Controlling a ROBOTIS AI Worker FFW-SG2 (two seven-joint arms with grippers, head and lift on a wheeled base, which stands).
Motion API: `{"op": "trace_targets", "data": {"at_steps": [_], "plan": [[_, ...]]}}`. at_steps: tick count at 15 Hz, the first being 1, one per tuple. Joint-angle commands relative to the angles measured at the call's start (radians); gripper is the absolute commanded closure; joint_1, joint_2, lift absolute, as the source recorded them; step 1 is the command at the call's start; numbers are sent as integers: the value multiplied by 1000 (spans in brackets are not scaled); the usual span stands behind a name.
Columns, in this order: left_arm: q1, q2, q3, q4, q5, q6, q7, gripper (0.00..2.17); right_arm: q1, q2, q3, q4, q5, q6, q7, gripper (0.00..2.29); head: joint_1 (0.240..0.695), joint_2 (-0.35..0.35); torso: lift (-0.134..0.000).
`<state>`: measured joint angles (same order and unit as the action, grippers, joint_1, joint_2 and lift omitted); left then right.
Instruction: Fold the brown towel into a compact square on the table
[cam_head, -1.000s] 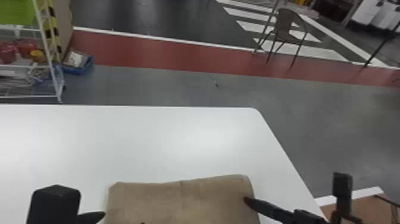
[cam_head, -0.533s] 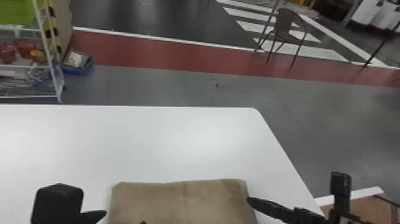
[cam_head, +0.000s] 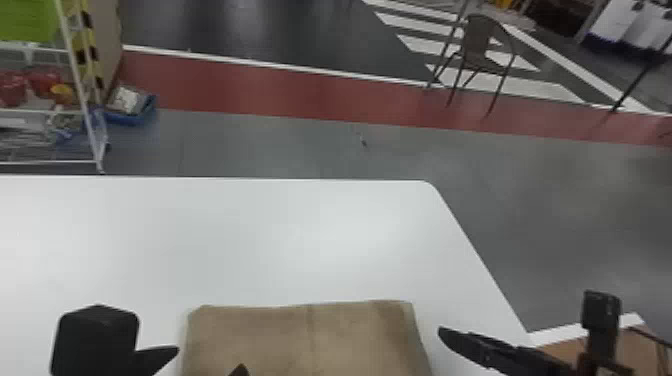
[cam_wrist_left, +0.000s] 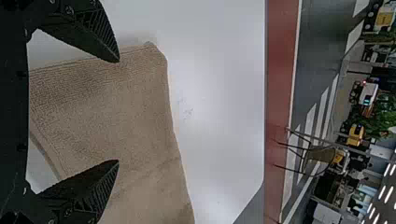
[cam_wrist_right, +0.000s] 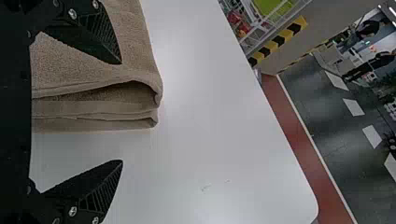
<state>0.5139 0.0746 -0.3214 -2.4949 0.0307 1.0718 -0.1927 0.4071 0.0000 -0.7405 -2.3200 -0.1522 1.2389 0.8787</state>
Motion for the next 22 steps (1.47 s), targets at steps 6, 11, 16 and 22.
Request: {"op": "trace_targets", "data": {"at_steps": [6, 11, 16, 22], "plan": [[23, 24, -25, 45, -5, -152, 12, 151, -22, 1, 53, 34, 49, -15, -17, 167, 695, -350, -123], [37, 68, -104, 64, -12, -201, 24, 154, -24, 1, 170, 34, 151, 6, -41, 218, 695, -350, -123], [5, 99, -219, 202, -84, -502, 116, 950, -10, 1, 121, 28, 125, -3, -10, 218, 695, -350, -123], [-35, 91, -215, 294, -41, -493, 118, 2010, -5, 1, 72, 39, 91, -25, 22, 218, 695, -350, -123]]}}
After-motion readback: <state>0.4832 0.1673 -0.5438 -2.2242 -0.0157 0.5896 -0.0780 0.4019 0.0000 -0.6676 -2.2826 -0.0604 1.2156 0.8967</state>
